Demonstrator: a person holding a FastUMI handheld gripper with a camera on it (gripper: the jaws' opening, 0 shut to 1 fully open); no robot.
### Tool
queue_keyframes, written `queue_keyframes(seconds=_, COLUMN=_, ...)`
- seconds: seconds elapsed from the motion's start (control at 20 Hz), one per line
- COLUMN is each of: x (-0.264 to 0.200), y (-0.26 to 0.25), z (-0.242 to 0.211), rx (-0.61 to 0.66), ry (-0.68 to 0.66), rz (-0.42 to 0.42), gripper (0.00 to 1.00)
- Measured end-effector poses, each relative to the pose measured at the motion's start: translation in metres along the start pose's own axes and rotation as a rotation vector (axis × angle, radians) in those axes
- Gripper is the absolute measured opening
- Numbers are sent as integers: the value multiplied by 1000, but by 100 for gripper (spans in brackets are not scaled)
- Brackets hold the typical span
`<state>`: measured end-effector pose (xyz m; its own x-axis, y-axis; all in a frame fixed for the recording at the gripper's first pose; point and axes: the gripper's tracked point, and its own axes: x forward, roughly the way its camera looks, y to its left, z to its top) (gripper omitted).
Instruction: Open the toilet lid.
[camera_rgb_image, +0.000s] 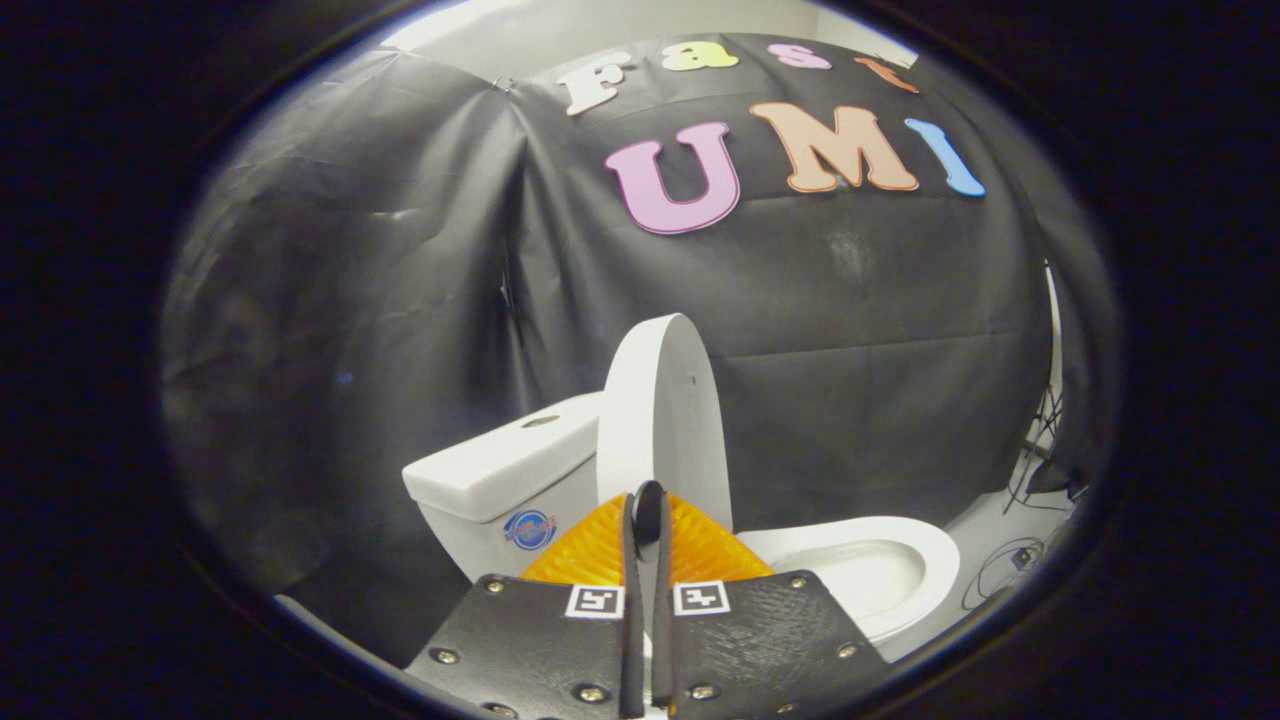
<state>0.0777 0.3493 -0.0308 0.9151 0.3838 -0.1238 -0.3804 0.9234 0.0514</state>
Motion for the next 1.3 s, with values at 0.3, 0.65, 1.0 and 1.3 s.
queue_keyframes(seconds=0.3, x=9, y=19, z=-3, rx=2, ry=1, rz=35, gripper=6)
queue_keyframes(seconds=0.65, x=15, y=37, z=-6, rx=-16, ry=-1, rz=70, gripper=8)
queue_keyframes(seconds=1.0, x=16, y=38, z=-7, rx=-12, ry=-5, rz=63, gripper=10)
queue_keyframes(seconds=1.3, x=8, y=44, z=-4, rx=19, ry=6, rz=112, gripper=13)
